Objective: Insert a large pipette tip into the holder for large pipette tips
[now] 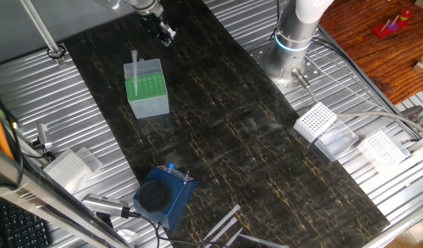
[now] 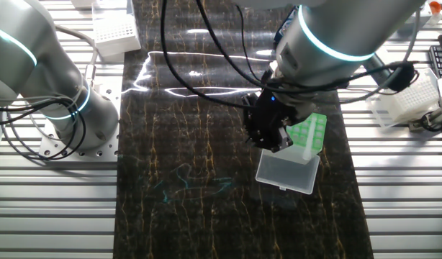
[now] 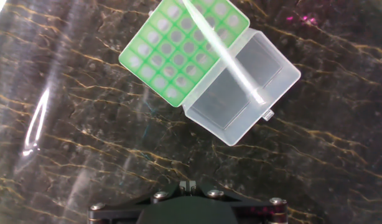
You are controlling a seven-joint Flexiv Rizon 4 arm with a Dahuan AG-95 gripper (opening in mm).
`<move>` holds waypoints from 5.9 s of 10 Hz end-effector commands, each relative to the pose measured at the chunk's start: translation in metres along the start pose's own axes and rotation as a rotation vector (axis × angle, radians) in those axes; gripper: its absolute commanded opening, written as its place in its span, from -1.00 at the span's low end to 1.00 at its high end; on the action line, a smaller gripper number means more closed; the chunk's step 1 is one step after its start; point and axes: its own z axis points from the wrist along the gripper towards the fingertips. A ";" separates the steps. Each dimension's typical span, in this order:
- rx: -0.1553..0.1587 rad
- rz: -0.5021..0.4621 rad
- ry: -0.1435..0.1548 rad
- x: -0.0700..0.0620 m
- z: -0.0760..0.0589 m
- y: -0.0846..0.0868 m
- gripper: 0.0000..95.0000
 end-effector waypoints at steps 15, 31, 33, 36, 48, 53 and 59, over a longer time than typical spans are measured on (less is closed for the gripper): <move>0.047 0.002 -0.082 0.002 0.001 0.000 -1.00; 0.049 0.091 -0.090 0.002 0.001 0.000 -0.60; 0.055 0.068 -0.088 0.002 0.001 0.000 -0.60; 0.055 0.046 -0.088 0.002 0.001 0.000 -0.60; 0.079 0.010 -0.126 -0.019 0.002 -0.033 -0.60; 0.099 -0.041 -0.153 -0.027 0.006 -0.044 -0.60; 0.109 -0.084 -0.161 -0.030 0.007 -0.059 -1.00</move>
